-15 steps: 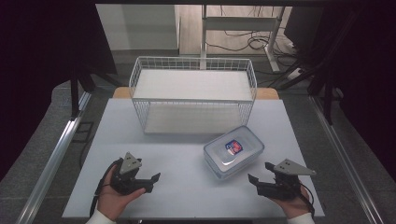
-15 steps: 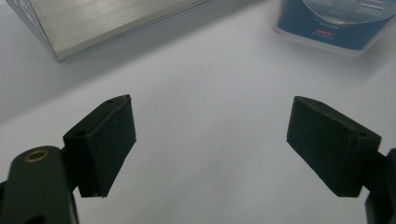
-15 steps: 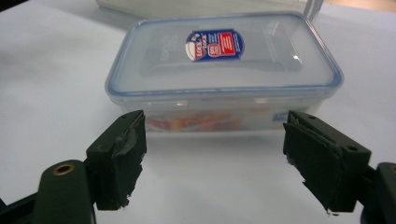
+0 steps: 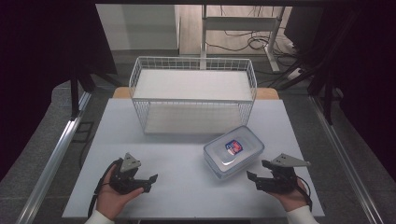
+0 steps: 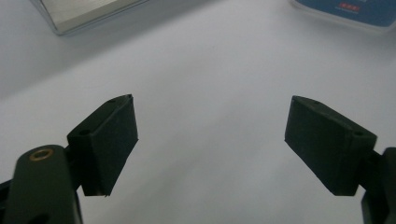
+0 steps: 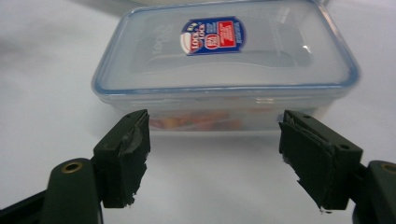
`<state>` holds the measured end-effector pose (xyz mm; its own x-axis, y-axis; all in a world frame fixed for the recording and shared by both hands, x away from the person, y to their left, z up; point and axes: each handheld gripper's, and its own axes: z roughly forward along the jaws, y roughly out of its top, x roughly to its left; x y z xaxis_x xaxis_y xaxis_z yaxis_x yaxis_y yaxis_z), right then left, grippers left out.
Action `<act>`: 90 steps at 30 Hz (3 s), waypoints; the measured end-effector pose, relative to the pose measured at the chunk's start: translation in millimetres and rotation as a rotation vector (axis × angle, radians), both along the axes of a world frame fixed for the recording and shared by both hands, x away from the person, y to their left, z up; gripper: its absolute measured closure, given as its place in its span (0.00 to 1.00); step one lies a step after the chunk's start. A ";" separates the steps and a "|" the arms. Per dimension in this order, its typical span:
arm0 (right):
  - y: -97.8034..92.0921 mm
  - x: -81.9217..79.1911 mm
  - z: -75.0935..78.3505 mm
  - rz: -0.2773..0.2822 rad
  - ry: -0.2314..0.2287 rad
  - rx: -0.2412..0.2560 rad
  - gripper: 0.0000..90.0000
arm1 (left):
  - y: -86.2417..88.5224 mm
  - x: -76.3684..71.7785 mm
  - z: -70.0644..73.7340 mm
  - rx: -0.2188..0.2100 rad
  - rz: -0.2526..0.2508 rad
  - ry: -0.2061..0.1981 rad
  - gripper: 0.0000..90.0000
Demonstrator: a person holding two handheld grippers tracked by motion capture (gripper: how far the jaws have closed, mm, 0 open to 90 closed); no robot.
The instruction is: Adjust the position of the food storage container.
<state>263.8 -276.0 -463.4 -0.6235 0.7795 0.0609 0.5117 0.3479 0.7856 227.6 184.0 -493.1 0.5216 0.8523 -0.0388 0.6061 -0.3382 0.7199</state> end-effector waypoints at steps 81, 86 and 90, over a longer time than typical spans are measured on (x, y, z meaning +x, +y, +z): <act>37.7 118.9 5.2 0.095 0.273 -0.298 0.99 | 2.4 -13.8 -4.2 0.087 0.033 -0.057 0.18; 48.3 110.5 2.6 0.139 0.296 -0.294 0.99 | 6.9 -13.1 -3.4 0.063 0.048 -0.056 0.18; 62.0 98.8 -1.6 0.190 0.310 -0.299 0.99 | 11.1 -12.4 -1.6 0.011 0.056 -0.050 0.18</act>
<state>362.7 -214.0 -465.0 -0.7445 0.6653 0.0564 0.6118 0.6459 0.4566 215.2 195.1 -494.8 0.4744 0.8803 -0.0049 0.5879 -0.3127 0.7461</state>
